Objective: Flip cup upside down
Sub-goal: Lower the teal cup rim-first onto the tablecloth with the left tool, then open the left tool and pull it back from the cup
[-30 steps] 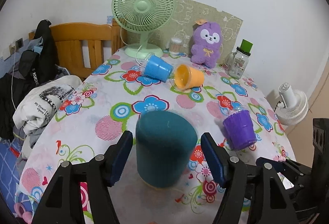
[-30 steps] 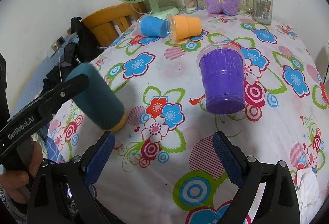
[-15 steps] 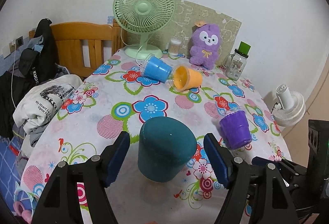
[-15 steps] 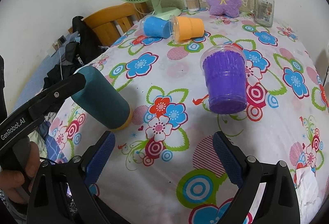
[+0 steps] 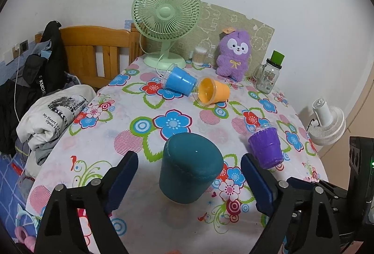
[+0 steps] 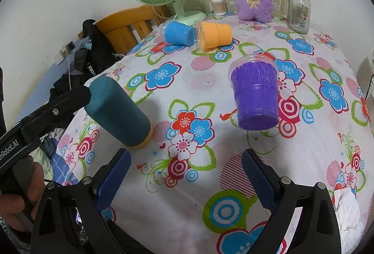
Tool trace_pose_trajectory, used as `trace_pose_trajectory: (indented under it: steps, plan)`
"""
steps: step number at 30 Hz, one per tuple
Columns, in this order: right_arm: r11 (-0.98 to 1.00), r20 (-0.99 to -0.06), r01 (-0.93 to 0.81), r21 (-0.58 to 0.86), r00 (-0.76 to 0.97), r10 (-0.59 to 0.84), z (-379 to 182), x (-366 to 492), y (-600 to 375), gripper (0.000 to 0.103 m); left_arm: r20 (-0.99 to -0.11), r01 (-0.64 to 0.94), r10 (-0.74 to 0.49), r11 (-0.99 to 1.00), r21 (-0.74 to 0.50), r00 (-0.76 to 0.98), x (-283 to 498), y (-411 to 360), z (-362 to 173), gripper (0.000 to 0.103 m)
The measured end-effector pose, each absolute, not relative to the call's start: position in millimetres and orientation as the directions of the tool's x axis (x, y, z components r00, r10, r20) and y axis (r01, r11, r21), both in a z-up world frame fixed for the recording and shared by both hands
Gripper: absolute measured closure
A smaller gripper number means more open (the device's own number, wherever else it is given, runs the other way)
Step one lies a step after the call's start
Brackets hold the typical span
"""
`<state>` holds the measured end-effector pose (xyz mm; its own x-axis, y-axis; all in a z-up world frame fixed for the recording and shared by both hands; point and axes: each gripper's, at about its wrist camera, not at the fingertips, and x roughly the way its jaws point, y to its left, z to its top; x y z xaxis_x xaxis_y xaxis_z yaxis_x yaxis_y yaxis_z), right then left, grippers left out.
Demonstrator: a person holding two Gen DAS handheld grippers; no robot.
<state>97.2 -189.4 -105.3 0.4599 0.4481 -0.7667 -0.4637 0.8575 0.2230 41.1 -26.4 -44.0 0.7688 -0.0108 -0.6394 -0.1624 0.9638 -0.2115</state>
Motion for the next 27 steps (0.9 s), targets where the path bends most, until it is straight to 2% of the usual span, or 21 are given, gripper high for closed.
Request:
trace_pose_trajectory:
  steps: [14, 23, 27]
  plan:
    - [0.883, -0.751, -0.442, 0.159, 0.527, 0.399, -89, 90, -185, 0.006, -0.626, -0.157, -0.014, 0.963, -0.218, 0.78, 35, -17, -34, 0.008]
    - [0.898, -0.677, -0.433, 0.073, 0.64, 0.363, -57, 73, -180, 0.006, -0.584, -0.168, 0.013, 0.963, -0.213, 0.812, 25, -8, -17, 0.007]
    - [0.898, -0.592, -0.427, 0.105, 0.698, 0.402, -40, 66, -187, 0.006, -0.551, -0.181, 0.045, 0.964, -0.195, 0.833, 17, -6, -7, 0.004]
